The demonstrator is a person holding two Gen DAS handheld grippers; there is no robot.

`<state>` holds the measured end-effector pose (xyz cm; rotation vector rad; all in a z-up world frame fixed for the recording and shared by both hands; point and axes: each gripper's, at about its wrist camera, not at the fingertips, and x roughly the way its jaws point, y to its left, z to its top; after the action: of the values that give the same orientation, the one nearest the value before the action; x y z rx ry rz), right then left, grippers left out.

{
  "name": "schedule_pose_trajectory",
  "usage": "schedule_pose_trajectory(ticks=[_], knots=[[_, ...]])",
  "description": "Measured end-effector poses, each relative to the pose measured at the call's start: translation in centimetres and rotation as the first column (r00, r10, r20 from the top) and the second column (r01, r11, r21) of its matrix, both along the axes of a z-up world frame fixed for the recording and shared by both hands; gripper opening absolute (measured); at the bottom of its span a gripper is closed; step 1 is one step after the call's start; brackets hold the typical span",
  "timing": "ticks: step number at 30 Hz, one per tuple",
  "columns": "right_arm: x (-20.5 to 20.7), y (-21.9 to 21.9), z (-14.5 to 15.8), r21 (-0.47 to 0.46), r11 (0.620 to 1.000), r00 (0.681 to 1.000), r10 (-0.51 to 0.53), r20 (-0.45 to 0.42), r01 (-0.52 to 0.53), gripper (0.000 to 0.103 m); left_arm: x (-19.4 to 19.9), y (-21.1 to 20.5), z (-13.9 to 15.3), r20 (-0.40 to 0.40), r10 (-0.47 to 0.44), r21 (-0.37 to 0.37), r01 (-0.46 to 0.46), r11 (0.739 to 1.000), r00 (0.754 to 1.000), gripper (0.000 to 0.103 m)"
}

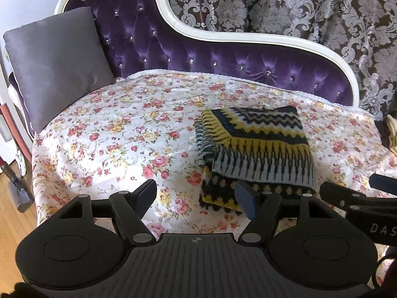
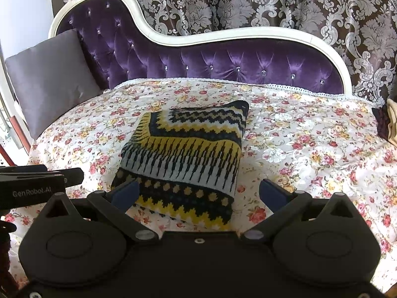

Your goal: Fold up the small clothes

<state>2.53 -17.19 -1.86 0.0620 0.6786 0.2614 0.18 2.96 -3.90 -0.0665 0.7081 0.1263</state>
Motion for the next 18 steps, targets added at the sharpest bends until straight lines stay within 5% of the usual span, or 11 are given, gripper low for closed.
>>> schedule_pose_trajectory(ticks=[18], knots=[[0.05,-0.03,-0.11,0.011,1.0,1.0,0.006,-0.004,-0.006,0.102,-0.15,-0.72,-0.29,-0.012,-0.022,0.007,0.022,1.0,1.0,0.068]])
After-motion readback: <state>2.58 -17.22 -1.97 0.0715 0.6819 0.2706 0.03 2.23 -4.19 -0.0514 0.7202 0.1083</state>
